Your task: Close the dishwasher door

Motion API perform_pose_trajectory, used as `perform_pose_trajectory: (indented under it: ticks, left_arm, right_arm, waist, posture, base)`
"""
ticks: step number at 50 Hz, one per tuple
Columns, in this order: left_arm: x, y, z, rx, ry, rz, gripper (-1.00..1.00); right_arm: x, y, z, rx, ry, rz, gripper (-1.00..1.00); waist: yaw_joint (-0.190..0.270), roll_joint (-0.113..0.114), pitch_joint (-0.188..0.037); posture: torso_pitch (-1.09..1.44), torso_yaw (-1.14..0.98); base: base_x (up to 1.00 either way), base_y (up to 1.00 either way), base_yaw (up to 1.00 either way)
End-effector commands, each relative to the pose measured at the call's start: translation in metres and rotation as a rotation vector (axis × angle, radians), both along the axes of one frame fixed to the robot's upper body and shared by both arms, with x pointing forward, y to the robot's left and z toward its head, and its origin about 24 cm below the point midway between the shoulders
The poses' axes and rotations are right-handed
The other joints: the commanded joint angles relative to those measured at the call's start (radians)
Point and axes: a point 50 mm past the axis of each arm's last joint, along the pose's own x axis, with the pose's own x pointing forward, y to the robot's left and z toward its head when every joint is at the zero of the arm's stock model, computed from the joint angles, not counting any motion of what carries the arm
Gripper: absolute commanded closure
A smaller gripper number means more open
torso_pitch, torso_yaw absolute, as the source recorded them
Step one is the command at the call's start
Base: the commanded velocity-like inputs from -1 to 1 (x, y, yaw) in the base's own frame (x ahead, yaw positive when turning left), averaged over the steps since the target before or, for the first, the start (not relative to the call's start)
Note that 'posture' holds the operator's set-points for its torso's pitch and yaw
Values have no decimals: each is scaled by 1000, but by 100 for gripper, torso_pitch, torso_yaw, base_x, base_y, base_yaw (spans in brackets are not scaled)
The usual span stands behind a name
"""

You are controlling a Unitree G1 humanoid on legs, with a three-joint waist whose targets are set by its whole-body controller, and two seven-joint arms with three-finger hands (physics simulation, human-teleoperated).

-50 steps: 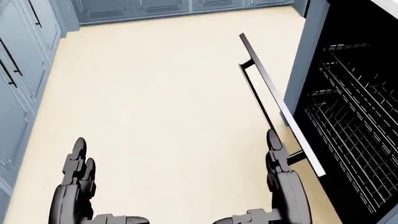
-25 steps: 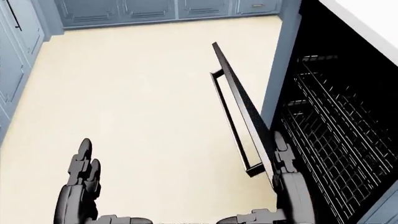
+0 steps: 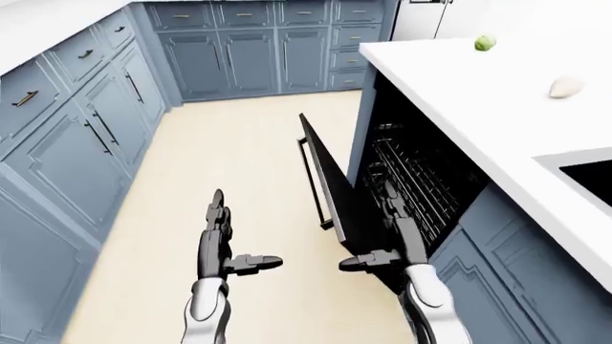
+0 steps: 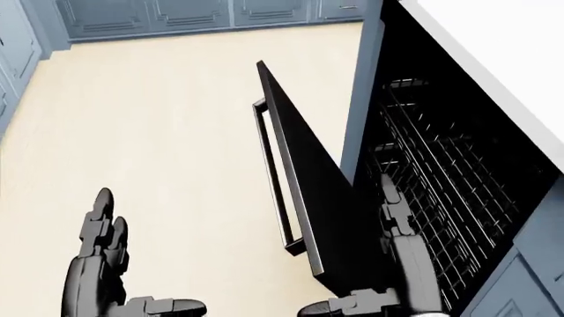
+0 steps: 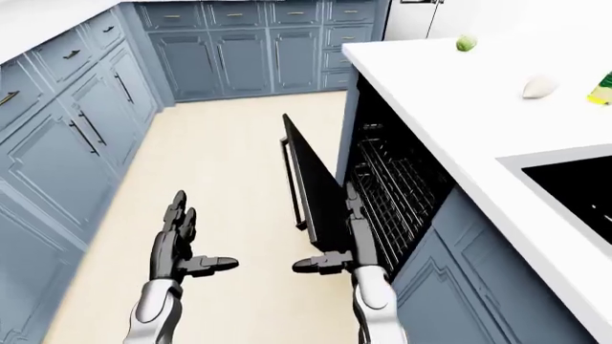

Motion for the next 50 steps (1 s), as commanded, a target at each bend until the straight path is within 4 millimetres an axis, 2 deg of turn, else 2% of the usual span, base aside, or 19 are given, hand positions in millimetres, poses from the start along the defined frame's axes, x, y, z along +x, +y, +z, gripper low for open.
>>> perform_pose_trajectory:
  ticks: [1,2,4,14,15,21,24,25,28,31,33,34,35,39,42,44,46,48,50]
  left_arm:
    - [3,-1,13,12,-65,-13,-100]
    - [3,-1,12,12,-65,-13,-100]
    - [4,0,12,13,-64,-10,-100]
    - [5,3,12,12,-64,-3,-100]
    - [5,3,12,13,-64,-3,-100]
    - [5,3,12,13,-65,-3,-100]
    - [5,2,12,13,-64,-4,-100]
    - [4,2,12,13,-65,-4,-100]
    - [4,2,11,14,-64,-4,-100]
    - [5,3,12,13,-64,-4,-100]
    - [5,3,12,12,-65,-3,-100]
    - [5,3,12,12,-64,-3,-100]
    - [5,3,12,12,-64,-3,-100]
    - [5,3,12,12,-64,-4,-100]
    - [5,2,11,12,-64,-5,-100]
    - [5,3,12,12,-65,-4,-100]
    - [5,3,12,11,-64,-4,-100]
    - [4,3,12,11,-65,-4,-100]
    - [5,3,12,11,-64,-4,-100]
  right_arm:
    - [1,0,14,-4,-70,-6,-100]
    - [1,0,14,-4,-71,-7,-100]
    - [3,-2,9,-2,-59,-13,-100]
    - [4,-3,16,-8,-62,-20,-100]
    - [4,-3,16,-4,-63,-19,-100]
    - [3,-4,17,-4,-67,-21,-100]
    - [4,-4,18,-12,-62,-32,-100]
    - [4,-2,19,-3,-64,-26,-100]
    - [5,-2,17,0,-50,-28,-100]
    - [6,-1,18,4,-48,-24,-100]
    - [5,-1,17,4,-48,-24,-100]
    - [5,0,17,4,-48,-22,-100]
    - [5,0,17,4,-48,-21,-100]
    - [4,0,18,4,-47,-22,-100]
    - [5,0,17,4,-45,-20,-100]
    - [5,0,17,5,-45,-19,-100]
    - [5,0,17,5,-45,-18,-100]
    - [5,0,17,6,-44,-16,-100]
    - [5,0,17,5,-43,-16,-100]
  waist:
    - [0,2,7]
    - [3,-10,-5]
    - [-4,-11,-7]
    - [-24,33,-7]
    - [-12,40,-23]
    - [-15,95,-17]
    - [-31,158,-21]
    - [-32,128,-18]
    - [-30,103,-21]
    - [-28,64,-21]
    - [-17,74,-32]
    - [-11,66,-16]
    - [-10,75,-11]
    - [-9,80,-22]
    - [-5,55,-11]
    - [-4,10,-15]
    - [-14,35,-6]
    - [-15,28,0]
    - [-14,36,-2]
  posture:
    - [0,0]
    - [0,0]
    - [0,0]
    - [0,0]
    - [0,0]
    - [0,0]
    - [0,0]
    - [0,0]
    - [0,0]
    - [0,0]
    - [0,0]
    - [0,0]
    - [0,0]
    - [0,0]
    - [0,0]
    - [0,0]
    - [0,0]
    - [0,0]
    - [0,0]
  base:
    - [0,0,0]
    - [0,0,0]
    - [0,0,0]
    - [0,0,0]
    - [0,0,38]
    - [0,0,61]
    - [0,0,32]
    - [0,0,0]
    - [0,0,0]
    - [0,0,0]
    - [5,0,0]
    - [5,0,0]
    - [5,0,0]
    - [6,0,0]
    - [10,0,0]
    - [12,0,0]
    - [13,0,0]
    - [14,0,0]
    - [15,0,0]
